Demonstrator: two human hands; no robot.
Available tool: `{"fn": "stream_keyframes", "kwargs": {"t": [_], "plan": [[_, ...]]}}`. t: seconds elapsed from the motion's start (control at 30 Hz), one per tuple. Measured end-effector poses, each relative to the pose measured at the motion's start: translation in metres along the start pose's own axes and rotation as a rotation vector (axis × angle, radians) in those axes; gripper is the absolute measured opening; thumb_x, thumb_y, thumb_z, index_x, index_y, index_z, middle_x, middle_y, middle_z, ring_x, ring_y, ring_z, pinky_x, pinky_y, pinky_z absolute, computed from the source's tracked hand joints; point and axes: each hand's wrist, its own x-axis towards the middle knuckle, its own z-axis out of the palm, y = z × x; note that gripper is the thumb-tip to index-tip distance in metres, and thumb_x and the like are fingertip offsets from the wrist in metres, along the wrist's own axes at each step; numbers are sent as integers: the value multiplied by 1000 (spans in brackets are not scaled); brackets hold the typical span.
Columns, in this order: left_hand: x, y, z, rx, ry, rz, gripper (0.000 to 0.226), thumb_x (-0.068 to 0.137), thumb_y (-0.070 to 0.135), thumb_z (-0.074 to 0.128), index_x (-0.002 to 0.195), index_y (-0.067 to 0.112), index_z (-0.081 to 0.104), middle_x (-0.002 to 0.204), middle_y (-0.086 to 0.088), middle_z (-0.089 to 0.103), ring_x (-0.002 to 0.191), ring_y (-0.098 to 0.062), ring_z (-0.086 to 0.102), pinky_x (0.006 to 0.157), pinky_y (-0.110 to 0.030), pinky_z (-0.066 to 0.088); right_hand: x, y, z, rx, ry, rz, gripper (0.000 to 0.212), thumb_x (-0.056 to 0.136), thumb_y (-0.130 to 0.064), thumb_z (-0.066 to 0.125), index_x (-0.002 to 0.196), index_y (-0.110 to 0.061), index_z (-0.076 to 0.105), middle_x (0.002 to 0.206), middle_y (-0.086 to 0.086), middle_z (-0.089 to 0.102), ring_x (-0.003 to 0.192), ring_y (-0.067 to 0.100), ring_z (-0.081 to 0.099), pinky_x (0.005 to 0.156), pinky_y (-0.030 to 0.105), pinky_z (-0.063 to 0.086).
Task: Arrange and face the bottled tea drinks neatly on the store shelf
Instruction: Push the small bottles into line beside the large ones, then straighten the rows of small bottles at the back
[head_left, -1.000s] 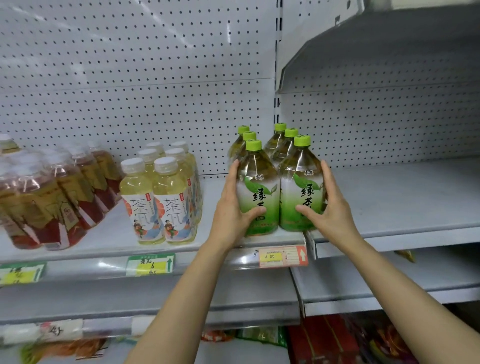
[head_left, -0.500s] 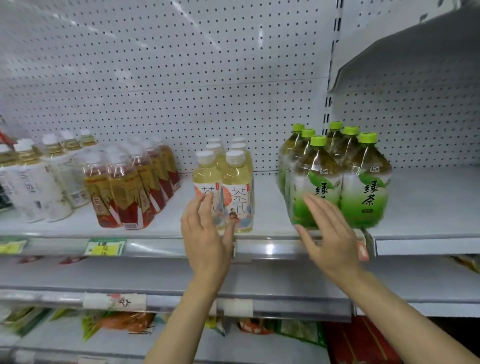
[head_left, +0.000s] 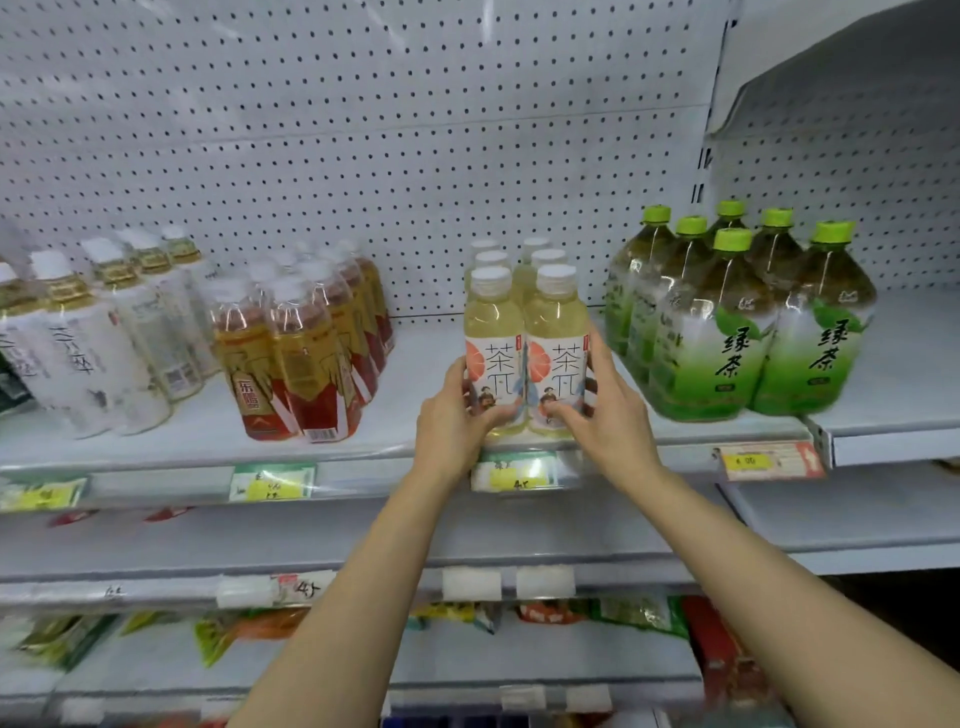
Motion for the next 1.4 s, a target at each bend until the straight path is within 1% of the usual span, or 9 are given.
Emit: {"fn": "stream_keyframes", "kwargs": {"t": [0.3,0.4,0.5,0.63,0.7,1.0,1.13,1.23,1.4], "plan": [[1,-1,-2,94,-20,64,68,80,38,80,135,23,43,118,2,69,103,-23,66,88,-41,54,-2,-9,5,20,21,65,105,82,-20,77,156,-41,5,129,-7,64,105,11,66,91,42,57],[-3,4,-5,132,-54,81,66,83,39,76,136,20,42,120,0,67,104,-25,64,86,-40,53,-5,-15,6,-95,39,79,96,83,-26,76,155,-35,12,127,-3,65,106,19,67,89,42,55],[-15,4,-12,208,-61,120,63,87,47,69,136,20,42,122,-3,66,107,-27,63,85,-39,52,-13,-24,7,-210,117,67,85,84,-26,74,153,-26,25,135,4,60,121,26,57,92,42,51],[-49,-6,-27,326,2,194,66,90,38,68,146,16,40,141,-5,55,127,-25,51,100,-37,43,-34,-33,7,-319,218,-24,74,89,-27,70,151,-13,34,150,8,46,137,28,42,106,45,42],[-67,-20,-37,423,54,229,65,92,36,66,147,13,39,146,-7,49,133,-25,46,108,-36,38,-49,-34,12,-354,231,-110,68,90,-27,69,148,-7,39,149,11,47,136,31,43,108,45,40],[-100,-93,-120,792,216,210,66,91,44,62,146,12,43,152,-11,44,141,-30,39,117,-42,31,-91,-74,65,-416,103,-359,65,79,-17,80,137,-4,54,128,17,64,118,36,61,99,48,48],[-87,-110,-169,838,263,159,65,92,39,62,147,12,41,157,-13,35,144,-33,32,117,-44,28,-86,-105,100,-526,71,-501,66,71,-18,86,130,-1,60,125,17,66,113,35,64,96,47,51],[-69,-119,-199,843,232,134,71,93,41,60,153,18,31,163,-14,18,147,-35,24,117,-46,29,-78,-128,133,-579,10,-584,69,69,-14,85,131,0,59,132,18,62,119,35,61,99,47,50],[-42,-133,-224,826,72,239,79,97,43,53,159,27,7,166,-14,-8,152,-34,10,116,-47,33,-67,-156,181,-709,-60,-613,74,69,-15,83,137,-2,55,144,17,53,133,32,51,108,48,43]]}}
